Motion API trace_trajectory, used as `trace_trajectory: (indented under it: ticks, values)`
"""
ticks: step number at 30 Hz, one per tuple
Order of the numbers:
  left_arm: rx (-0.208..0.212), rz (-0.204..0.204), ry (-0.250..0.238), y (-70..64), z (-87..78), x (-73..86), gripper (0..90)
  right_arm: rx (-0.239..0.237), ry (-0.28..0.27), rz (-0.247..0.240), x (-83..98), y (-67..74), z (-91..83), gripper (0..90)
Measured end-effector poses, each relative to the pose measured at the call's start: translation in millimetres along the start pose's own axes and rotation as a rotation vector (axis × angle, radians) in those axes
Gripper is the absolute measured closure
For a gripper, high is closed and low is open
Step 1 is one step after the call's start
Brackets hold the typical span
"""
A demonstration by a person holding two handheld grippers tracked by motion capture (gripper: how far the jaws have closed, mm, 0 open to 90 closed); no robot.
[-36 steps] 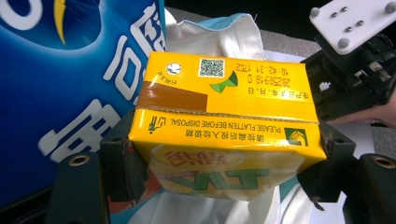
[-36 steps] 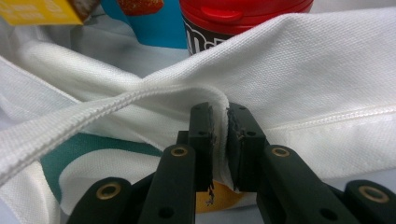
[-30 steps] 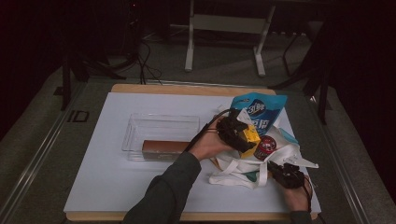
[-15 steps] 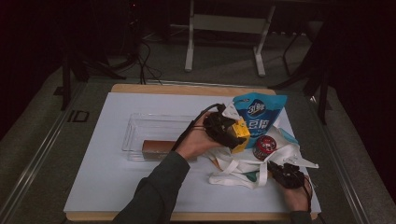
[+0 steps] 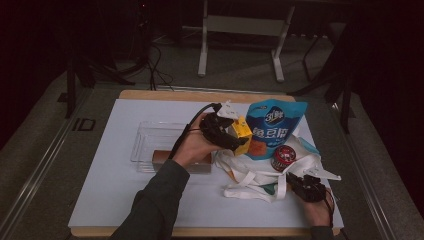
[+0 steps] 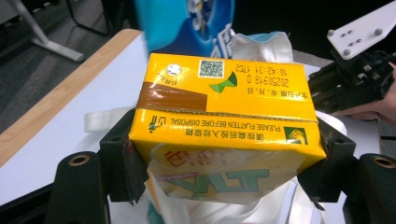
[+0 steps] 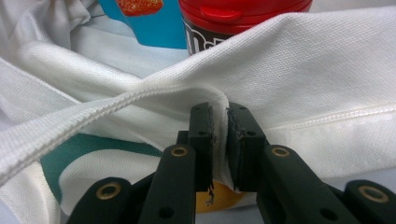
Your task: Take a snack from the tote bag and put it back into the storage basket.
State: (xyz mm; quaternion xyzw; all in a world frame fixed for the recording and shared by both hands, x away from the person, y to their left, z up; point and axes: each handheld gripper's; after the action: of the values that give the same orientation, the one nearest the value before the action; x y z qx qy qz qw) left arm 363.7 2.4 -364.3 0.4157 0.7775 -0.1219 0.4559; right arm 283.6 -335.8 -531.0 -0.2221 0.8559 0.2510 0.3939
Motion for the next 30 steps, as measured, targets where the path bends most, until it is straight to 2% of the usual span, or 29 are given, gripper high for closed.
trace_trajectory:
  ticks: [8, 23, 30]
  values:
    - [-0.055, -0.033, 0.001, 16.1, -10.6, 9.5, 29.0, 0.001, -0.001, 0.001, 0.1, 0.1, 0.0, 80.6]
    - [-0.145, -0.087, 0.043, 42.7, -25.3, 33.2, 29.0, -0.001, -0.003, 0.004, 0.5, 0.1, -0.1, 80.6]
    - [-0.212, -0.134, 0.058, 61.1, -38.7, 51.1, 29.0, 0.001, -0.005, 0.007, 0.7, 0.4, -0.1, 80.6]
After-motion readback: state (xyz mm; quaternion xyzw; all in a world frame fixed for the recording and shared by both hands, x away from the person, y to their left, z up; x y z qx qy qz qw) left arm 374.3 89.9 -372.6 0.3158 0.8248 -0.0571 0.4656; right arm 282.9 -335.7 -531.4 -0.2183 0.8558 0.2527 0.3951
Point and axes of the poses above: each handheld gripper's, and its own axes: z roughly forward along the jaws, x roughly out of its underside, y roughly to its left, and after that the axes turned 15 degrees about -x, right-handed
